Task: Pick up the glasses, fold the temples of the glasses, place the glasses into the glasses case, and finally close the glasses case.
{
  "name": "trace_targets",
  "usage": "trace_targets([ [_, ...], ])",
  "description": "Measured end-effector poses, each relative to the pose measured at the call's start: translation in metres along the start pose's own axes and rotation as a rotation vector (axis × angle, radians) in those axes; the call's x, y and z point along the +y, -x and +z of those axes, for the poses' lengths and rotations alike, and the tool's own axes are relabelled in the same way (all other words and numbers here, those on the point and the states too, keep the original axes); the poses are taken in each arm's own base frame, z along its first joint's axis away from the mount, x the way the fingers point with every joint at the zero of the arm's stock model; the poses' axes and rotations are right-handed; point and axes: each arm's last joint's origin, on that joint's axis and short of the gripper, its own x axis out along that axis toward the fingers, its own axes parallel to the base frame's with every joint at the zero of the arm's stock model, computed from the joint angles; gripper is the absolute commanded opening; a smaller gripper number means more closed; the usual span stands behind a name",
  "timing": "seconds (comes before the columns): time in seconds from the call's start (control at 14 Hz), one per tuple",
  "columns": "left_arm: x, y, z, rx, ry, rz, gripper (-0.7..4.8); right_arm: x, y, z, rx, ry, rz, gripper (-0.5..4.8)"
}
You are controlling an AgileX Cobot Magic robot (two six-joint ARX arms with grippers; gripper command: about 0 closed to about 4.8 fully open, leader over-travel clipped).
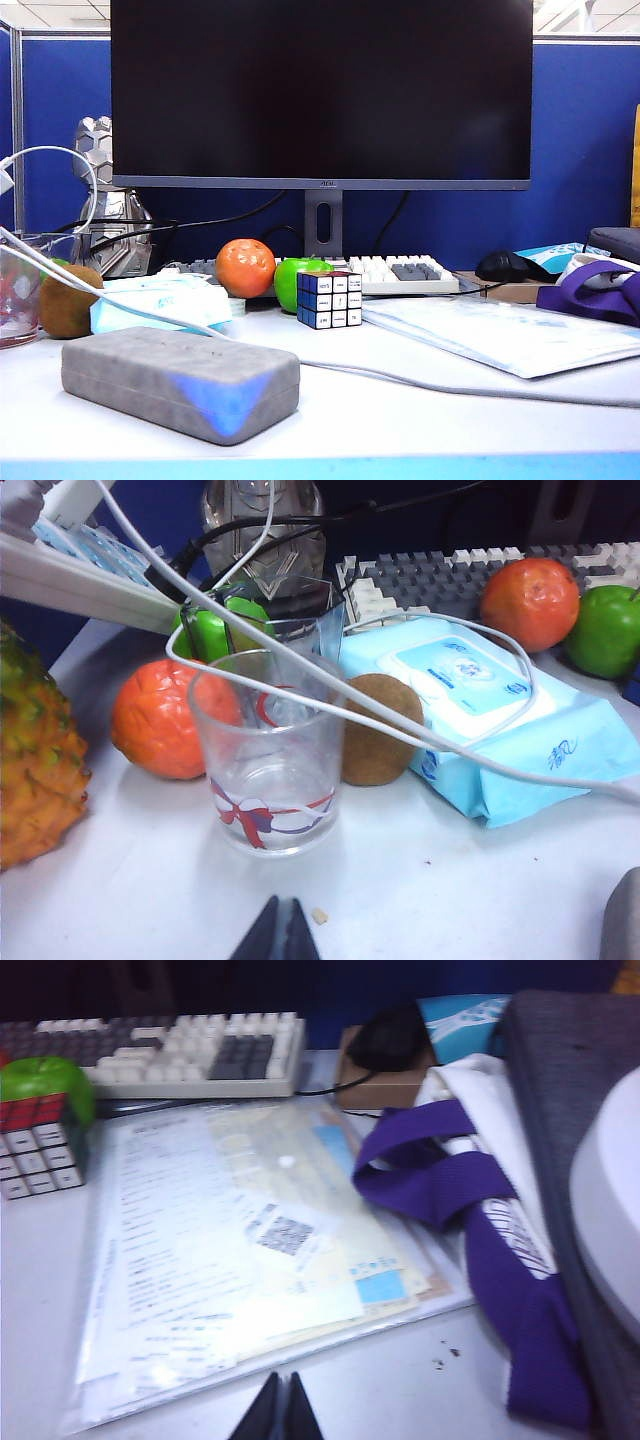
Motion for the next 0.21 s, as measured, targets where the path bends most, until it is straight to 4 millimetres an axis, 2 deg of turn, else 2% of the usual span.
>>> trace_targets([
  [0.21, 0.0, 0.0, 0.0, 0.0, 0.0, 0.0, -0.05, -0.0024, 0.0, 0.0001, -0.001, -0.004, -0.024, -0.01],
])
